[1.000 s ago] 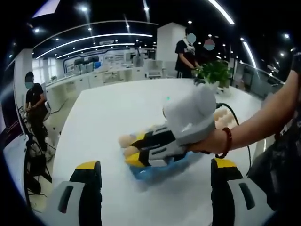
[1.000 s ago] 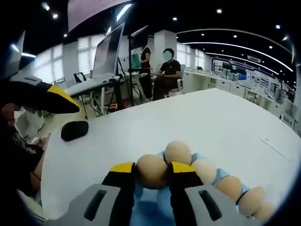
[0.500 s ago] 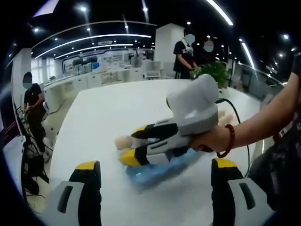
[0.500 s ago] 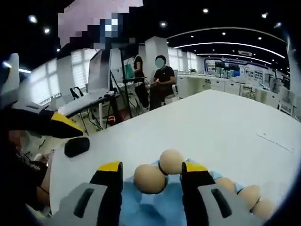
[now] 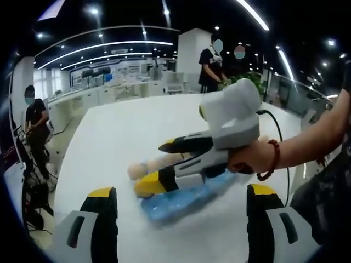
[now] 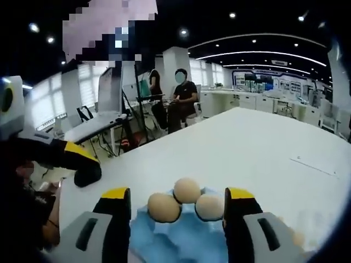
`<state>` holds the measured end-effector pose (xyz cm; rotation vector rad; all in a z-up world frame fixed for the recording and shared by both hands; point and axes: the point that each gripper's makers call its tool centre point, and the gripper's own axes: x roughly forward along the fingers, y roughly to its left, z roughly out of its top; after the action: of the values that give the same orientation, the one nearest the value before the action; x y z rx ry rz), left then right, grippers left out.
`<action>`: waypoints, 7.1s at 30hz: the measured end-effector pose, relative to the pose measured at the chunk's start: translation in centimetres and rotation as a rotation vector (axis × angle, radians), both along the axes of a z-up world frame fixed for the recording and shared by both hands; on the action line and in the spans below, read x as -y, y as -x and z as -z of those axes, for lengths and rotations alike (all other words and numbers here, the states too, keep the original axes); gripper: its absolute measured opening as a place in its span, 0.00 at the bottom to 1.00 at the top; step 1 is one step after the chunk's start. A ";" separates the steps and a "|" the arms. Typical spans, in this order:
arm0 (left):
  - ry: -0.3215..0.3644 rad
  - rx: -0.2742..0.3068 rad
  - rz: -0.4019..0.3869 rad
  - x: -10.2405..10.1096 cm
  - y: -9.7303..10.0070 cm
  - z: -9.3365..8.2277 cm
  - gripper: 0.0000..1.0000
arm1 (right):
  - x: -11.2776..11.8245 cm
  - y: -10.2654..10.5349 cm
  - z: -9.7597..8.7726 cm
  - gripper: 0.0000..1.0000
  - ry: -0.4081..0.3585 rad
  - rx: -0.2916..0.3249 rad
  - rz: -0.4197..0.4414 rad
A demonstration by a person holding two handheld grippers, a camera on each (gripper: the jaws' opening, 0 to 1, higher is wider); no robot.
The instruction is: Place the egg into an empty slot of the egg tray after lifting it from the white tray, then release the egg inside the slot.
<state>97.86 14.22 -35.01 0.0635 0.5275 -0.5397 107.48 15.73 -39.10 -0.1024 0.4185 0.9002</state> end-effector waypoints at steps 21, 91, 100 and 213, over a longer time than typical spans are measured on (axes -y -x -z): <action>-0.003 -0.003 0.035 1.5 0.1 0.2 1.00 | 5.5 -0.2 -0.9 0.79 0.019 0.021 0.062; -0.015 -0.019 0.124 4.8 -0.7 1.0 0.99 | 25.8 -0.8 2.0 0.67 0.037 -0.052 0.542; 0.000 0.004 0.126 5.1 -1.0 0.3 0.98 | 27.3 -0.1 3.0 0.57 0.052 -0.087 0.610; 0.021 0.022 0.040 2.6 -0.9 -0.5 0.97 | 27.0 -2.1 2.9 0.30 -0.039 -0.108 0.664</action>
<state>98.76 11.58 -34.48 0.0598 0.5000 -0.5835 109.58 -11.28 -42.00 0.1190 0.4935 0.2594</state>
